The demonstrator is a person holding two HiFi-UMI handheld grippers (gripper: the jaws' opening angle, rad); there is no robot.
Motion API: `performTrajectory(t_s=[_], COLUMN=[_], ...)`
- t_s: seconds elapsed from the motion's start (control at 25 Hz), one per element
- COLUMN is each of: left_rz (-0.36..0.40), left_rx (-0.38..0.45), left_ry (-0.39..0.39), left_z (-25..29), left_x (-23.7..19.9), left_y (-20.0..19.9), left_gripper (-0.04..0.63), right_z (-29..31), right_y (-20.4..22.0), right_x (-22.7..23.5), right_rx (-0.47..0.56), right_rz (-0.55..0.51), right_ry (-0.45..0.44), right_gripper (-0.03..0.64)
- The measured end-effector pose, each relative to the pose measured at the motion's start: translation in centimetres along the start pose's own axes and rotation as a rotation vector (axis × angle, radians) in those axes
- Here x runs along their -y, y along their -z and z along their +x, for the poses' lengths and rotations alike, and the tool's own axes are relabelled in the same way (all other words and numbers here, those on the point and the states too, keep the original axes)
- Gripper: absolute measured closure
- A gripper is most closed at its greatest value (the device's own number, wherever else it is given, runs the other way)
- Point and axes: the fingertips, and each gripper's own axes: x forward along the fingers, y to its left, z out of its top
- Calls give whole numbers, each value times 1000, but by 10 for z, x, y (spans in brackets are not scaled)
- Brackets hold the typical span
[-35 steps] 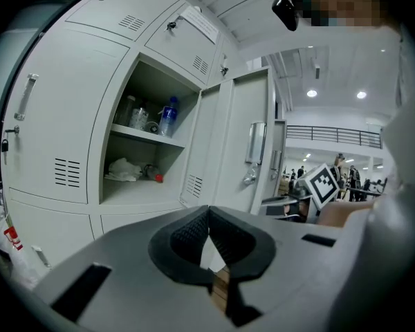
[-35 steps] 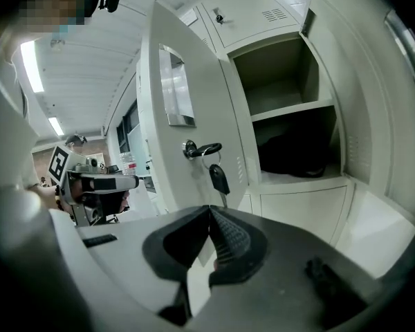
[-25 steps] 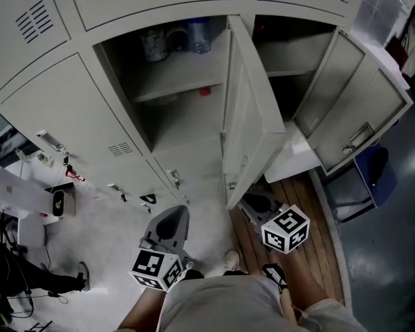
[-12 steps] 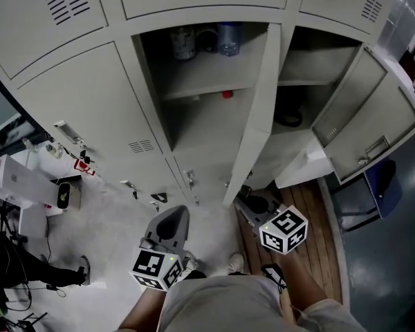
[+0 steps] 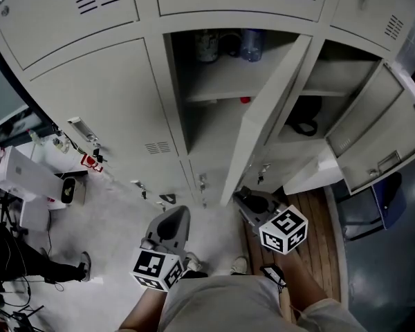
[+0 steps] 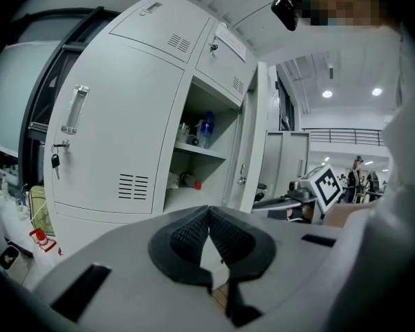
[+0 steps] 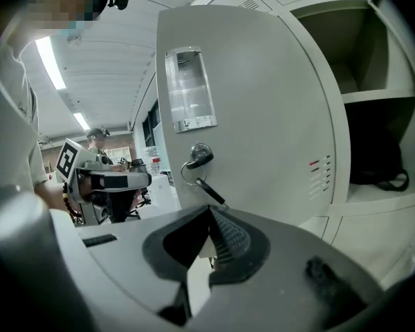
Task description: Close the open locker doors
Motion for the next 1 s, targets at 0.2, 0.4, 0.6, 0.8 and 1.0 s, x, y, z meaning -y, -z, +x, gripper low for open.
performTrajectory(t_s=[0.2, 0.4, 0.6, 0.8, 1.0], left_rz=[-9, -21, -26, -28, -28], left_rx=[7, 14, 16, 15, 9], left_ry=[-22, -50, -65, -78, -89], left_z=[-6, -13, -15, -16, -15], left_x=[-15, -35, -50, -65, -78], left_y=[0, 0, -1, -2, -2], left_gripper=[580, 580, 580, 580, 580], right_z=[18, 37, 56, 75, 94], right_y=[-6, -13, -21, -27, -31], right_x=[-2, -3, -1, 1, 2], right_rx=[1, 0, -8, -16, -20], right_rz=[-10, -20, -44, -65, -63], right_ry=[-13, -26, -34, -45, -57], right_gripper=[589, 589, 589, 589, 589])
